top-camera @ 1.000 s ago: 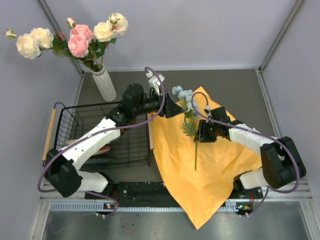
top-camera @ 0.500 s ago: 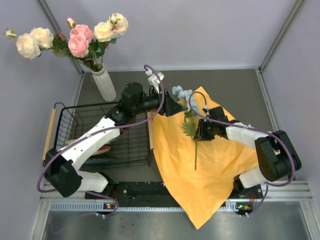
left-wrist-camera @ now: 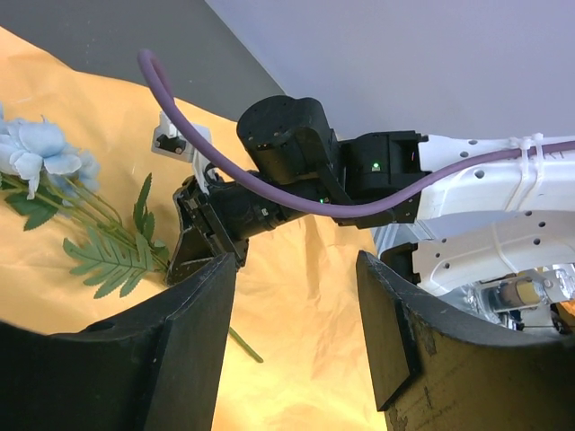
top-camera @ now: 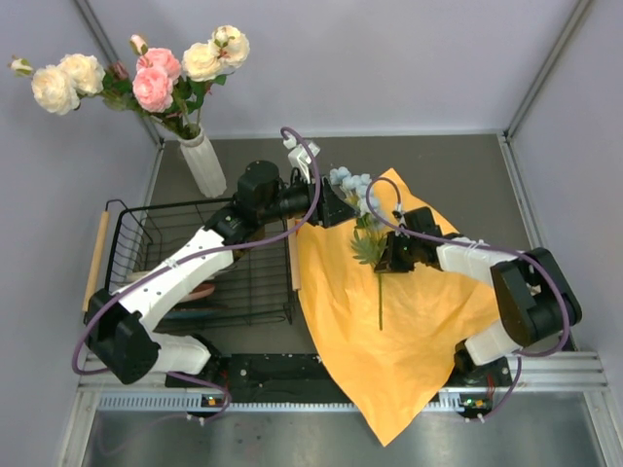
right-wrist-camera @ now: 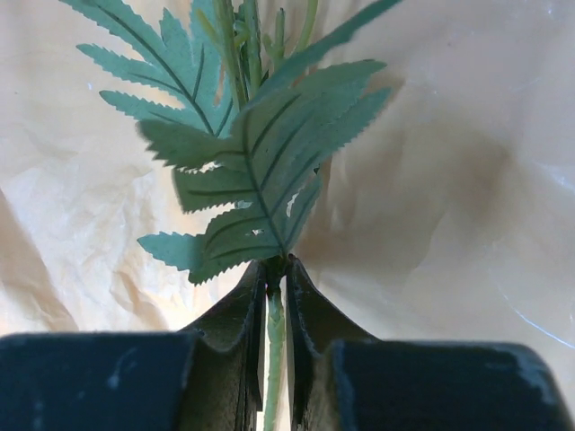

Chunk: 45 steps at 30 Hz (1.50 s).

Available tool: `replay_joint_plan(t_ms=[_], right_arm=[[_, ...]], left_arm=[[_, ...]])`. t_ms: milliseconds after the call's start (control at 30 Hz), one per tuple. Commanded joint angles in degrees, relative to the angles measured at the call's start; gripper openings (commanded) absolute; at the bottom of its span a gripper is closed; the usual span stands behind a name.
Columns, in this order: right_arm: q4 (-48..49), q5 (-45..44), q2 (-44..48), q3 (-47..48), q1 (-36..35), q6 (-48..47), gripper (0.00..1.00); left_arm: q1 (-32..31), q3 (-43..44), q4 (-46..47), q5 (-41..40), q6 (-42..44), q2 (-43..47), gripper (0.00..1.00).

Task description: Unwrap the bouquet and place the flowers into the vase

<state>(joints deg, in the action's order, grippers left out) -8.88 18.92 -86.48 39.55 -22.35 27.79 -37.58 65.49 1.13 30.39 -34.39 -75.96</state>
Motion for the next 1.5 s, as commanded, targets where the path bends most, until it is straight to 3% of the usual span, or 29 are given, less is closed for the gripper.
replay_joint_plan(t_ms=[0, 200, 433, 767, 967, 1067, 1100, 1267, 1467], right_arm=[[2.29, 1.12, 0.87, 2.29, -0.59, 0.51, 0.00], [0.01, 1.82, 10.25, 1.94, 0.81, 0.24, 0.00], [0.01, 9.29, 23.80, 0.97, 4.42, 1.21, 0.00], [0.00, 10.70, 33.65, -0.79, 5.91, 9.20, 0.00], [14.84, 10.62, 42.86, -7.29, 6.35, 19.48, 0.00], [18.72, 9.04, 45.78, -8.52, 6.26, 23.09, 0.00], [19.60, 8.68, 47.52, -8.79, 6.35, 24.49, 0.00], [23.47, 6.57, 51.58, -10.28, 6.35, 26.96, 0.00], [28.04, 8.59, 52.02, -11.34, 6.26, 28.72, 0.00]], left_arm=[[-0.21, 2.71, -0.24, -0.77, 0.73, 2.57, 0.62], [-0.12, 3.41, -3.32, -2.88, 1.08, 3.01, 0.61], [-0.04, 3.41, -3.06, -2.88, -0.49, 2.84, 0.63], [0.05, 1.48, 4.58, 1.60, -9.02, 0.47, 0.63], [0.05, -1.94, 13.10, 3.44, -17.36, -0.76, 0.63], [-0.12, -4.84, 21.16, 3.80, -22.38, -0.68, 0.64], [-0.12, -6.59, 22.76, 3.10, -23.34, -0.50, 0.69], [-0.30, -10.82, 32.51, -0.68, -30.64, -0.50, 0.68], [-2.76, -6.35, 32.71, -0.94, -31.18, -5.68, 0.72]])
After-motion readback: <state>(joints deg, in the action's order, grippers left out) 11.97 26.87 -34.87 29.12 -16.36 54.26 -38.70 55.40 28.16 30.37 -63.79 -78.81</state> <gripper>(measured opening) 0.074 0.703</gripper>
